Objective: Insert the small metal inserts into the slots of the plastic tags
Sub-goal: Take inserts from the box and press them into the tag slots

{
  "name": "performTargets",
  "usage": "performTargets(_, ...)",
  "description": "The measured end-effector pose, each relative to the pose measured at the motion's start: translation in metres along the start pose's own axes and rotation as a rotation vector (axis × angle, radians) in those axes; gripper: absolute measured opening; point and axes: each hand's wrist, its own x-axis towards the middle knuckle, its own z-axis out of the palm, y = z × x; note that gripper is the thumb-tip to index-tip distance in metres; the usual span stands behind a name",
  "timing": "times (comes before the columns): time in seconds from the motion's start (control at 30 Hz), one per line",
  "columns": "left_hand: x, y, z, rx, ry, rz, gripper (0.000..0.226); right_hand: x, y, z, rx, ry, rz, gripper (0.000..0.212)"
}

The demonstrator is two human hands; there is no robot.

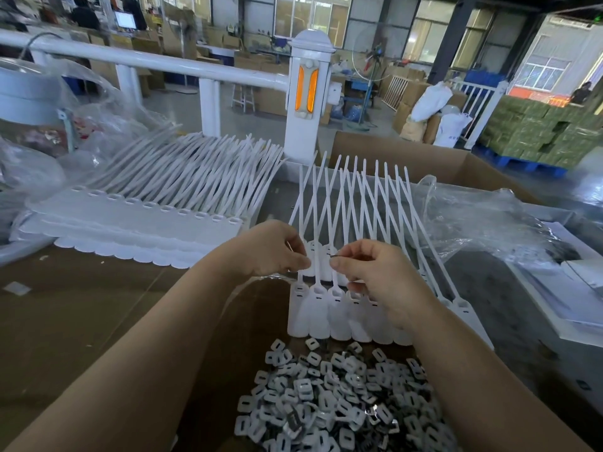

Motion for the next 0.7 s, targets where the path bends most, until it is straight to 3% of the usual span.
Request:
performTargets(0.13, 0.0004, 0.0027, 0.0017, -0.095, 0.015, 0.045, 0.003, 0.0024, 0.0013, -0.0012, 0.042, -0.007, 0.038, 0.008)
performTargets(0.27, 0.0015, 0.0064, 0.0041, -0.227, -0.069, 0.085, 0.008, 0.0008, 0.0009, -0.0012, 0.023, -0.034, 0.019, 0.013)
performTargets(0.7, 0.0059, 0.0045, 0.0068, -0.246, -0.121, 0.077, 0.015, 0.002, -0.001, -0.005, 0.087, -0.088, 0.043, 0.003)
